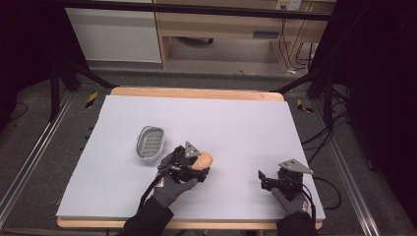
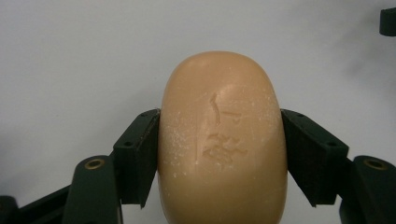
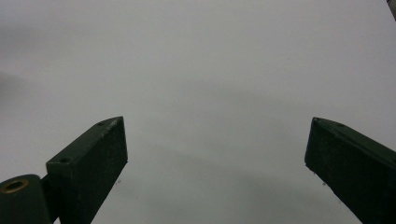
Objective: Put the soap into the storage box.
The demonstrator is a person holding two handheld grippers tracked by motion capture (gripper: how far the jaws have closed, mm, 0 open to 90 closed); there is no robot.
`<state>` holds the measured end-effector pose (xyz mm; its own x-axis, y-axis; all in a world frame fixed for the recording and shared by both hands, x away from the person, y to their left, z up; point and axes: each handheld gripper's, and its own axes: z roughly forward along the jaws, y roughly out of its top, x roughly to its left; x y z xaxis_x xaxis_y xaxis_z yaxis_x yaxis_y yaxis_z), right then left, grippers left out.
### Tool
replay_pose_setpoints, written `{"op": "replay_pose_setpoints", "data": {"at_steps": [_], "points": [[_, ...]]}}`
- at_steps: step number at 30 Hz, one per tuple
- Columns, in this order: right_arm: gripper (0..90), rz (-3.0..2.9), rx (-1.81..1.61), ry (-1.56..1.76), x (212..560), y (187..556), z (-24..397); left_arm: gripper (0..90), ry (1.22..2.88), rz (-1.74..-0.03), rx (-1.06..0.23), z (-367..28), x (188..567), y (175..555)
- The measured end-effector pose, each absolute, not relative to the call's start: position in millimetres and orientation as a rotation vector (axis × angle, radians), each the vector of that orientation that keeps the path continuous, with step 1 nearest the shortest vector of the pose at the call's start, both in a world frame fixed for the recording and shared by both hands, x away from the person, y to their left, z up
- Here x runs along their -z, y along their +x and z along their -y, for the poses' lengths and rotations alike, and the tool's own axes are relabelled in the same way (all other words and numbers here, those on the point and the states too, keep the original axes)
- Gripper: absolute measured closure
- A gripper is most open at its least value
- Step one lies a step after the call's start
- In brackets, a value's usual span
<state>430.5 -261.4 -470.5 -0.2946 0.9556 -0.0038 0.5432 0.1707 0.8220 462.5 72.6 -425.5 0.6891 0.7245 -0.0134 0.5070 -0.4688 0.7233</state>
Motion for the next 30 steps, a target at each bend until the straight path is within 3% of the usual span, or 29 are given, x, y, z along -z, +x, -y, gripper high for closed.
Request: {"op": "replay_pose_setpoints", "data": {"at_steps": [30], "points": [[5.9, -1.922, -0.995, 1.411, 471.4, 430.7, 260.5, 32.0, 2.065, -1.066, -0.459, -151.1, 403.4, 464.0]]}}
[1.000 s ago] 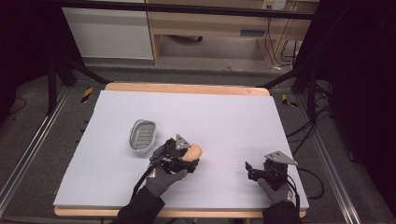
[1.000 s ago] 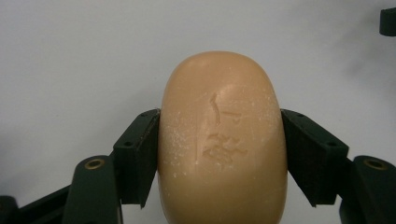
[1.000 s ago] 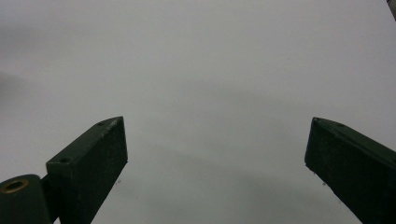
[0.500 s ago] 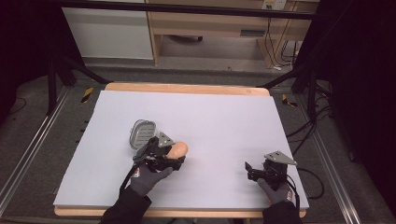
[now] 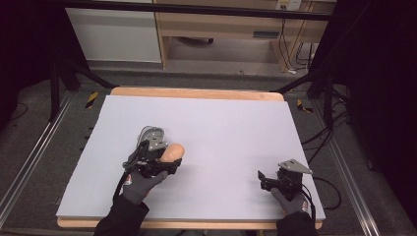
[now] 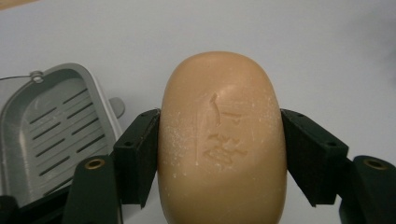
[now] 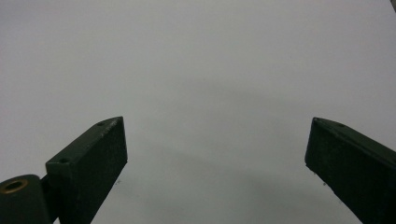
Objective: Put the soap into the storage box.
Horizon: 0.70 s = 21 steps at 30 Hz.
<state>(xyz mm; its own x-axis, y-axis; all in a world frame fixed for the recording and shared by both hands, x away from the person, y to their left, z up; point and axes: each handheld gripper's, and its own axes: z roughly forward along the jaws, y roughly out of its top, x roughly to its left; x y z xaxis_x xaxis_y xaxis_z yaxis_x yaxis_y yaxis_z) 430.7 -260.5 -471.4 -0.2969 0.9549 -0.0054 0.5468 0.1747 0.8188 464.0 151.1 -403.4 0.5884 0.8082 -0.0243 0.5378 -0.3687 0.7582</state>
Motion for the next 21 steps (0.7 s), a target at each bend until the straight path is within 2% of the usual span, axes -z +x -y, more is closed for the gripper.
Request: {"op": "replay_pose_setpoints", "data": {"at_steps": [21], "points": [[5.9, -1.926, -0.992, 1.412, 471.7, 431.0, 260.4, 32.0, 2.003, -1.182, -0.533, -179.0, 397.5, 493.7]]}}
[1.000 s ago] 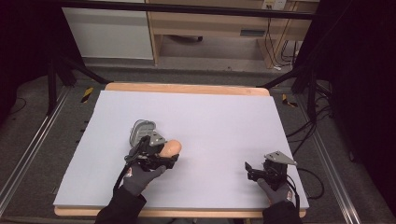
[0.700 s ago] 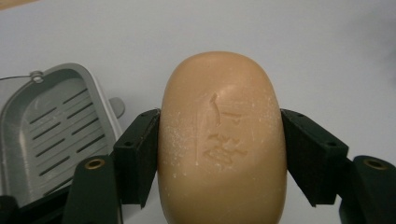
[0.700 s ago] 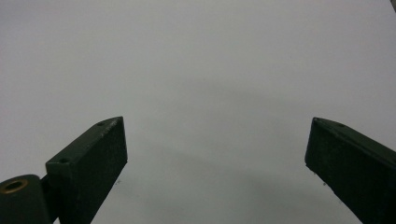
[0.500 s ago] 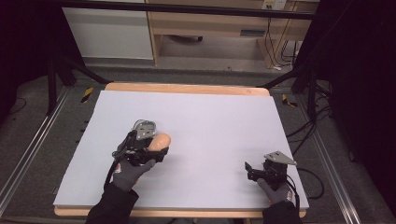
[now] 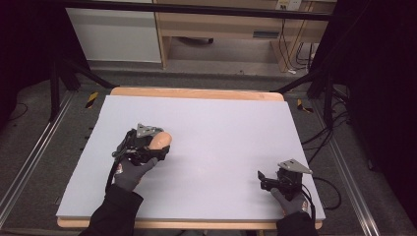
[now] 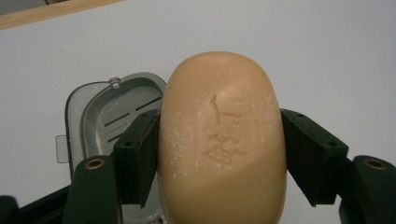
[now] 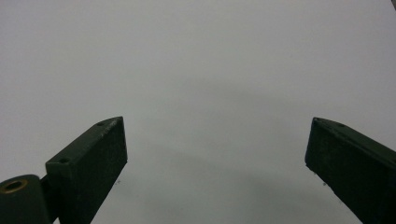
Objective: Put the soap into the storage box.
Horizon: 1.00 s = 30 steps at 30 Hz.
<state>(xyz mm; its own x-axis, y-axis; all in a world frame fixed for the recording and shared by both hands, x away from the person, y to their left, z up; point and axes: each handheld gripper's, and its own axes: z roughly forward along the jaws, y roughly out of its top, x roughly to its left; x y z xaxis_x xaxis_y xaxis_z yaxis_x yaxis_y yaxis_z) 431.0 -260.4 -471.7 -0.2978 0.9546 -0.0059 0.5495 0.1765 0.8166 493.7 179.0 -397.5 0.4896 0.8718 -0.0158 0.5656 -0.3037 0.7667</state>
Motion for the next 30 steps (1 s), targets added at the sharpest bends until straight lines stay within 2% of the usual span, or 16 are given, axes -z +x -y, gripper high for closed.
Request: {"op": "replay_pose_setpoints", "data": {"at_steps": [18, 30], "points": [[5.9, -1.928, -0.993, 1.416, 472.0, 431.1, 260.5, 32.0, 1.971, -1.278, -0.575, -193.7, 410.3, 522.8], [5.8, -1.928, -0.992, 1.416, 472.0, 431.2, 260.7, 32.0, 1.986, -1.313, -0.574, -202.0, 420.4, 528.6]]}}
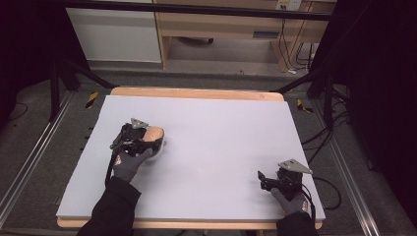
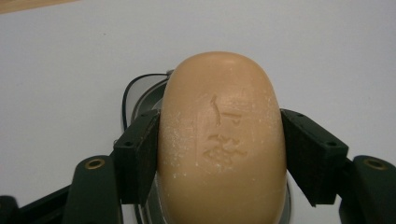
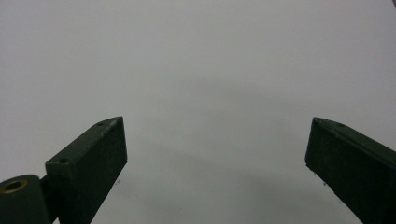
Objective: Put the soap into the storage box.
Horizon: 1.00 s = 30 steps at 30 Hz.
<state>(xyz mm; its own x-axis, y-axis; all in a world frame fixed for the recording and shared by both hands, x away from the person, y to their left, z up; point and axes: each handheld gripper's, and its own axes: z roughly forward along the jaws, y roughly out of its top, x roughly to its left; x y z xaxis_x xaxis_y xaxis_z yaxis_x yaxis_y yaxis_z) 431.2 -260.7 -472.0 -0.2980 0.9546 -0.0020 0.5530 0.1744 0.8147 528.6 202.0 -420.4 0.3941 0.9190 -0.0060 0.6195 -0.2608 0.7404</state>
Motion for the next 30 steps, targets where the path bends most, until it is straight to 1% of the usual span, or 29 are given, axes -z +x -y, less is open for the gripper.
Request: {"op": "replay_pose_setpoints", "data": {"at_steps": [10, 24, 30], "points": [[5.8, -1.932, -0.991, 1.417, 472.1, 431.1, 260.4, 32.0, 1.987, -1.334, -0.565, -205.2, 428.6, 531.4], [5.8, -1.934, -0.988, 1.417, 472.4, 431.0, 259.8, 31.5, 1.984, -1.325, -0.579, -204.0, 430.8, 529.9], [5.8, -1.935, -0.984, 1.411, 472.8, 431.3, 259.6, 31.3, 1.981, -1.320, -0.566, -204.6, 431.3, 529.5]]}}
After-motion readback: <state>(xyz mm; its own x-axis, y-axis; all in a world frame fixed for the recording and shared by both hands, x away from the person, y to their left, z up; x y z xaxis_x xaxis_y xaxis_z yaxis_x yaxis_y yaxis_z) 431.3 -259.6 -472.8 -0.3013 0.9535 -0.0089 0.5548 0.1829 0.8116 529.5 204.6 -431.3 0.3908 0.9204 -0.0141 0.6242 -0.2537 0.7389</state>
